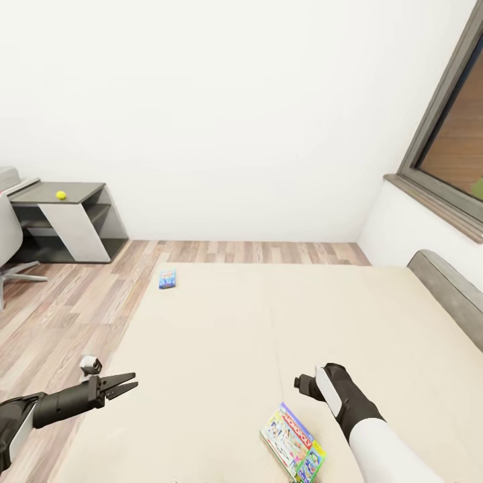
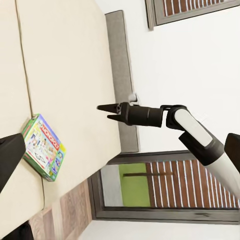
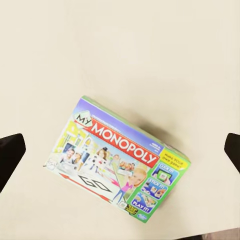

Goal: Put all the toys in the child's room - the three board games (two on the bed and one on the table), the two jigsaw puzzles on the table, and the tennis ball on the table - inside the toy box on the table in the child's room.

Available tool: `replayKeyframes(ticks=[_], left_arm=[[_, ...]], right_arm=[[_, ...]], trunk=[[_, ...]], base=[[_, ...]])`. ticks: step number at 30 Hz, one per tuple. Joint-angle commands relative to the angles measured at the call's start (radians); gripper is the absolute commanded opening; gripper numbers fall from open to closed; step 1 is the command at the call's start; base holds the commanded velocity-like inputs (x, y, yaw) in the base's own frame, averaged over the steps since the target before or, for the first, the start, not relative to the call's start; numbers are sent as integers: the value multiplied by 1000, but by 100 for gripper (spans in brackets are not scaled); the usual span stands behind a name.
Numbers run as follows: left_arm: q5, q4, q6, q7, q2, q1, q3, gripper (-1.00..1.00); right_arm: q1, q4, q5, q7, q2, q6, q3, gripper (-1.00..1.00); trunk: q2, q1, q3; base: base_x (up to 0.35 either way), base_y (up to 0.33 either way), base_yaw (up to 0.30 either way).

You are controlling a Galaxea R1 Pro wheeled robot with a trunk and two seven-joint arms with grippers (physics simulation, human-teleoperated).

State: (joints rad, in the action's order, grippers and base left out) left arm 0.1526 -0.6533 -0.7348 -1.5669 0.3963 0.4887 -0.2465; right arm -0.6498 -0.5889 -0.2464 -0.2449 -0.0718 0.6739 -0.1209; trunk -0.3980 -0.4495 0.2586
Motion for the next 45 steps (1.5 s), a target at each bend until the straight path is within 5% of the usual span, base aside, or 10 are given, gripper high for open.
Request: replayKeyframes(ticks=[1, 45], left_arm=[[0, 0, -11, -4, 0, 1, 0, 100], [-2, 0, -10, -4, 4, 1, 0, 100]], right_arm=[[-1, -2, -11, -8, -1, 3, -3, 100], [0, 1, -7, -7, 1, -10, -3, 100]], trunk=[[-2, -1, 4], [-2, -1, 76]], base=[[0, 0, 0], [0, 0, 0]])
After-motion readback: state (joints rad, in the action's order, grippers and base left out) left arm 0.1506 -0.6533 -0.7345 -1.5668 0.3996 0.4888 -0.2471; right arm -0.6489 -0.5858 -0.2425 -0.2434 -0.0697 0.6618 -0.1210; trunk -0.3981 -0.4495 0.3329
